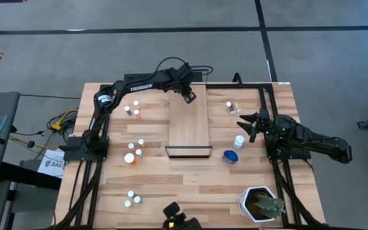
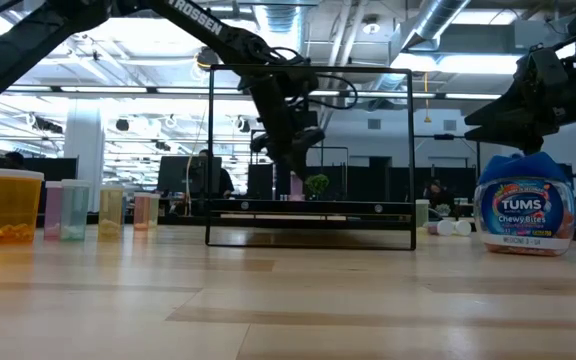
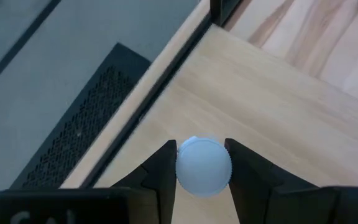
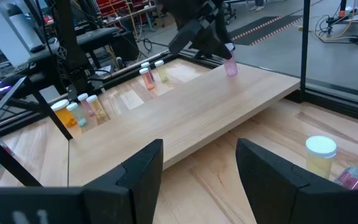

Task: Pick and place medicine bottles onto shelf by color
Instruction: Put the pink pill bottle on the shelf

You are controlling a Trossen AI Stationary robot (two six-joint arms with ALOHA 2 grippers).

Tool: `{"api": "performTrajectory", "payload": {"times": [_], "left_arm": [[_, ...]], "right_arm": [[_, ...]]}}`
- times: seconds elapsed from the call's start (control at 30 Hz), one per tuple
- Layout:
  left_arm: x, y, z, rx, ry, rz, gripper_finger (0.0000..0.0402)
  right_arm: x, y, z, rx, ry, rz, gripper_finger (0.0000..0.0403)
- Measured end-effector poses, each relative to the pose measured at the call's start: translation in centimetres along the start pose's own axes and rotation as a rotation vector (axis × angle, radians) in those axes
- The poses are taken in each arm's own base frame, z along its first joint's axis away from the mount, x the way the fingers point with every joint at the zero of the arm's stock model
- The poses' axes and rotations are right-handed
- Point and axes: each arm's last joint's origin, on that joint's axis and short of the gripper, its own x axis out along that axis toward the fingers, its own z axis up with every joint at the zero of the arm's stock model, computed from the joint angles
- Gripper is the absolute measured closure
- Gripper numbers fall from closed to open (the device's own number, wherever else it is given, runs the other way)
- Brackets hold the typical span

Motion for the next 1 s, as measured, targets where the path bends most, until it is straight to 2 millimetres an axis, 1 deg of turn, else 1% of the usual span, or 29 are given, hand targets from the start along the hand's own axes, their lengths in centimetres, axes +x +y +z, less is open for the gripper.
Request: {"api": "performTrajectory", "payload": {"times": [0.23, 0.53, 1.0], "left_arm": [[0.17, 0.10, -0.40, -0.018, 0.028, 0.006, 0.0297], [0.23, 0.36, -0.41, -0.047, 0.029, 0.011, 0.0295], [0.26, 0.50, -0.28, -0.061, 0.015, 0.017, 0.0268]], "right_arm": [[0.00, 0.00, 0.00, 0.000, 0.000, 0.000, 0.0178], [0.00, 0.00, -0.01, 0.000, 0.000, 0.000, 0.0178], [0.00, 0.00, -0.01, 0.000, 0.000, 0.000, 0.0178]]}}
